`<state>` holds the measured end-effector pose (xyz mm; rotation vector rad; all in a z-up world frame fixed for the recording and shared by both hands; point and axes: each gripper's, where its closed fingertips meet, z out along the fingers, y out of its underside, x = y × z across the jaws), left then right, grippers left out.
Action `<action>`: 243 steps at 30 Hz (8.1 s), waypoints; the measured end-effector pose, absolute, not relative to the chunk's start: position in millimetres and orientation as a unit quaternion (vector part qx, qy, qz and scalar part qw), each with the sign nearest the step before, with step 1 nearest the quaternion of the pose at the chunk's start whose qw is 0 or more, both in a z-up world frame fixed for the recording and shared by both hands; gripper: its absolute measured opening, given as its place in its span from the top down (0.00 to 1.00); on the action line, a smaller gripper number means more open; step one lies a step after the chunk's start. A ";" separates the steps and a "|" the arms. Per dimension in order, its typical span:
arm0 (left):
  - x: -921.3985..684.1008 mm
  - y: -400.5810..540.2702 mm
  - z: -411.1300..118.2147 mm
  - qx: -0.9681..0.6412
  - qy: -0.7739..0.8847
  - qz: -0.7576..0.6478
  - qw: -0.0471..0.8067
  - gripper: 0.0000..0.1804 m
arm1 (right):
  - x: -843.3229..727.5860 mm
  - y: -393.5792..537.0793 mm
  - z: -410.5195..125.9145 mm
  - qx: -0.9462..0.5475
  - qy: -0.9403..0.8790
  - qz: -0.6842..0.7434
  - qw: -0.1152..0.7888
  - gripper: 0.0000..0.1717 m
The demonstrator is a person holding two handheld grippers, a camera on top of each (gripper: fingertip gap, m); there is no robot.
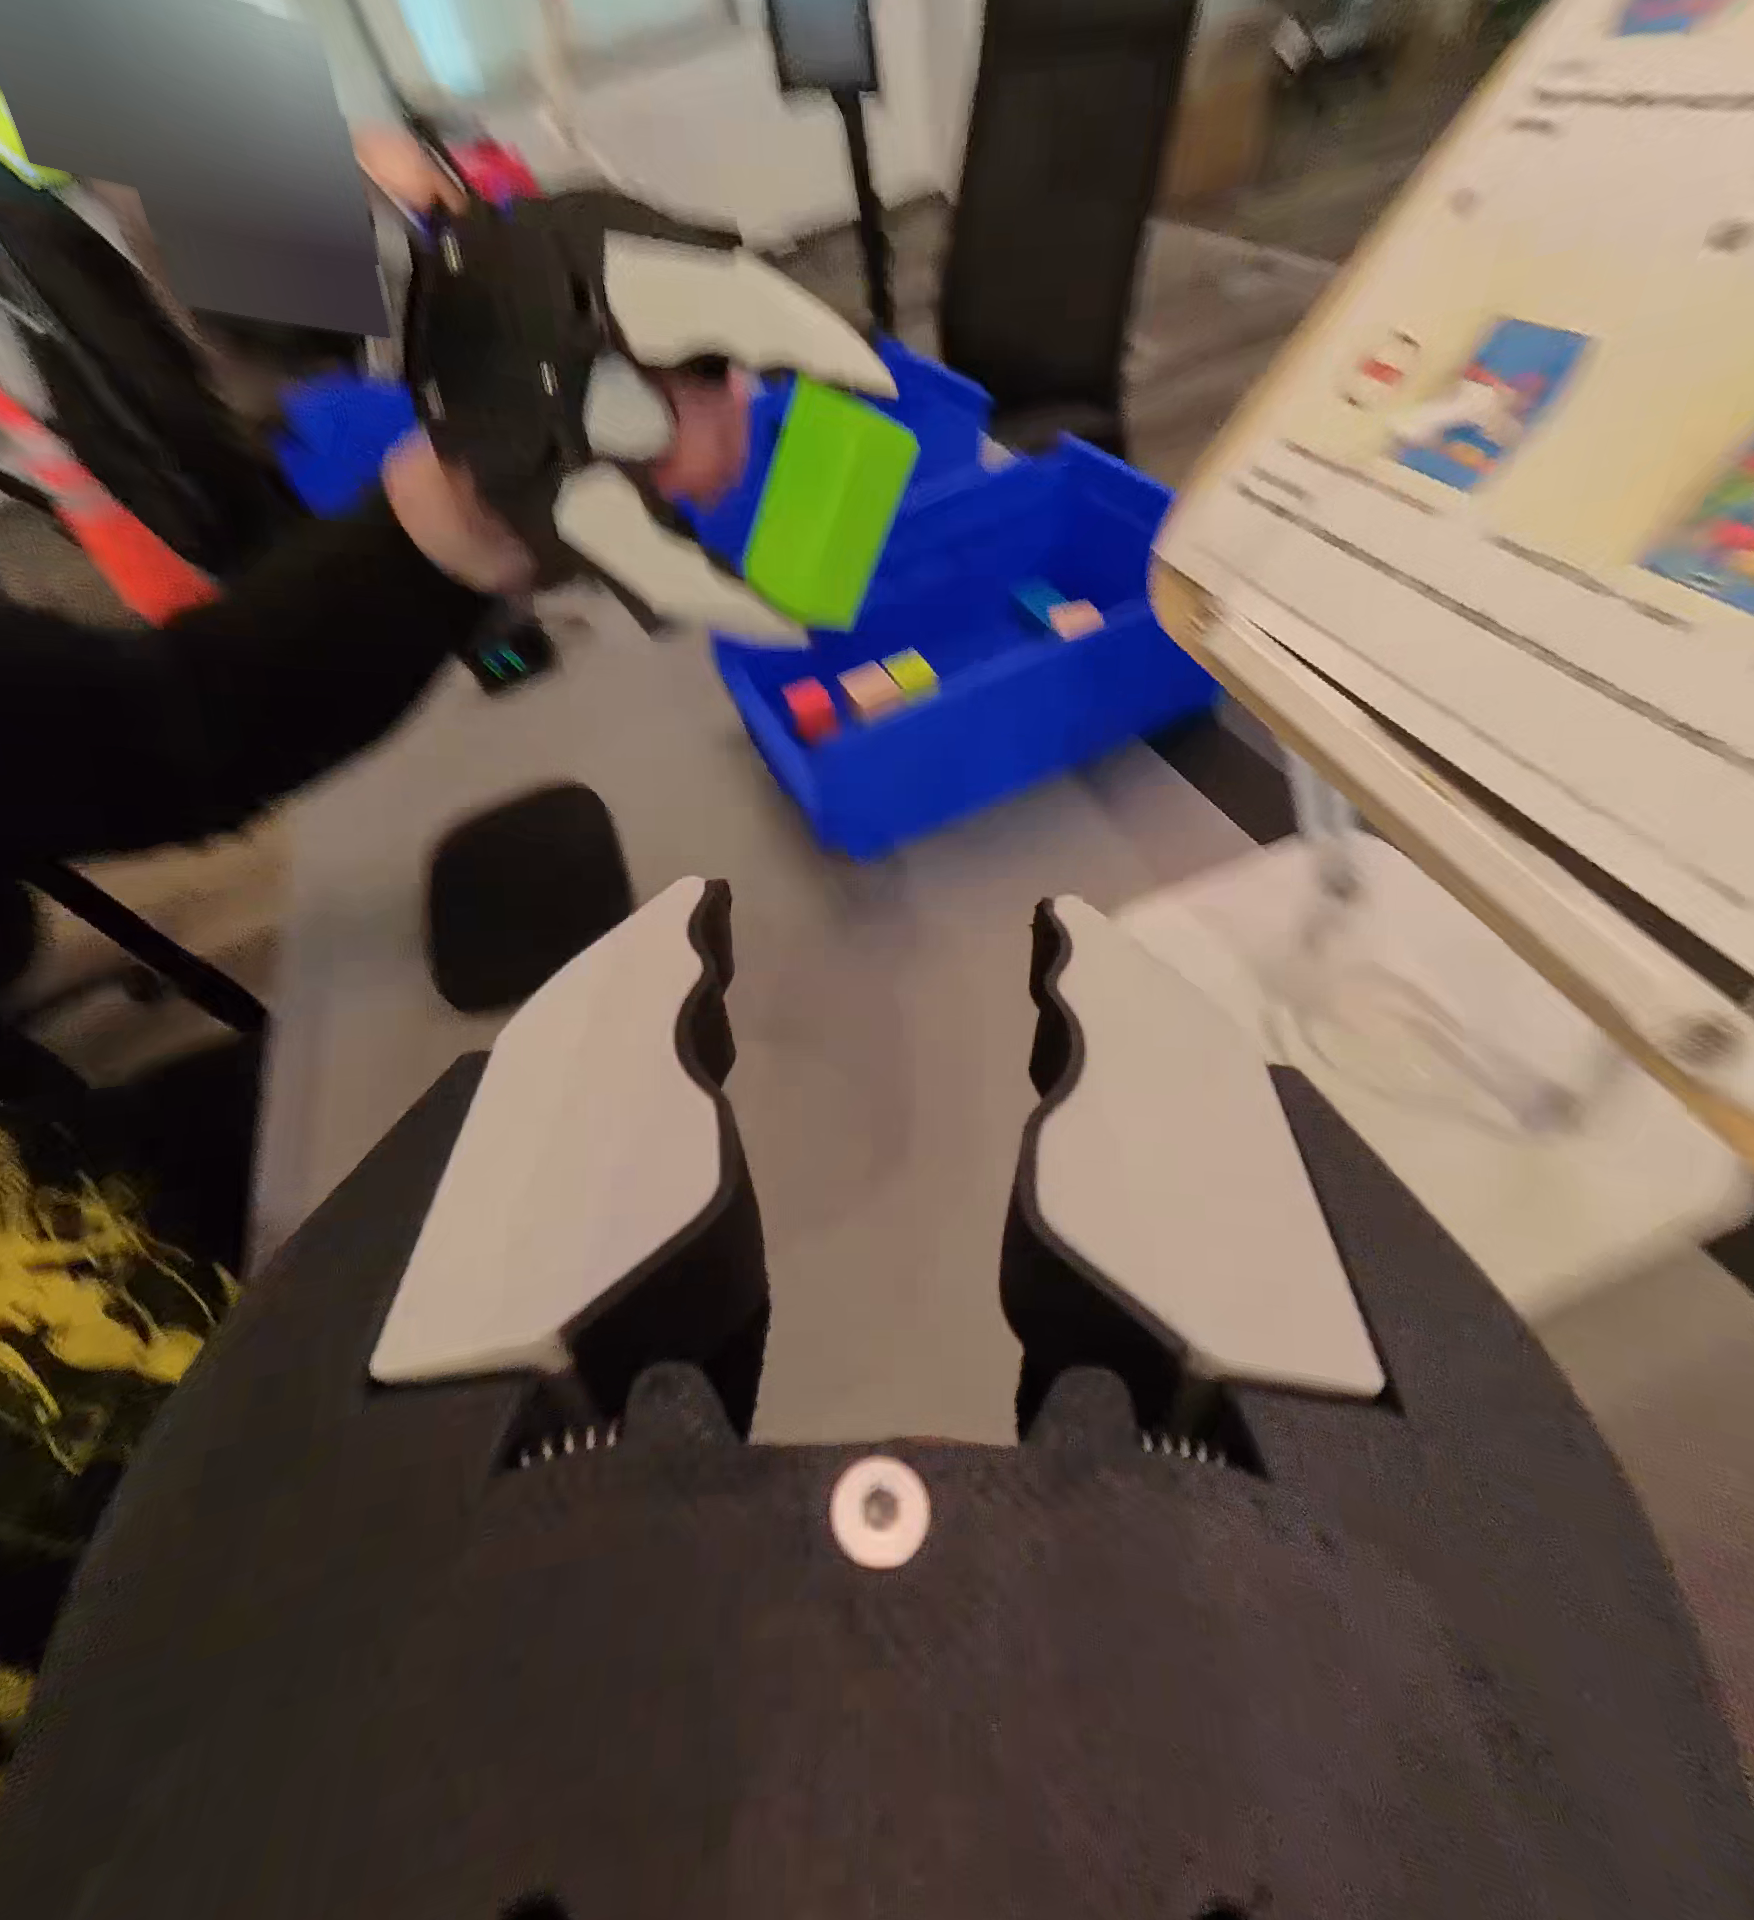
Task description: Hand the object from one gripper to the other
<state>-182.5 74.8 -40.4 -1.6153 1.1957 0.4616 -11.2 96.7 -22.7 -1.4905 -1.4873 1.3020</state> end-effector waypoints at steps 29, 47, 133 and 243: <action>-131.0 67.8 -54.2 -0.676 0.435 0.134 0.580 1.00 | 174.3 374.1 -112.8 -0.843 -0.420 0.130 0.310 0.80; -208.9 58.5 -90.3 -0.760 0.400 0.172 0.482 1.00 | 254.6 442.5 -249.3 -0.932 -0.353 -0.035 0.073 0.80; -49.4 31.8 0.3 -0.614 0.235 -0.530 0.535 0.83 | -5.2 87.1 8.4 -0.382 -0.701 0.165 0.579 0.81; -90.5 26.8 -85.6 -0.774 0.399 -0.143 0.471 0.90 | -90.1 21.1 -75.8 -0.406 -0.754 0.346 0.383 0.87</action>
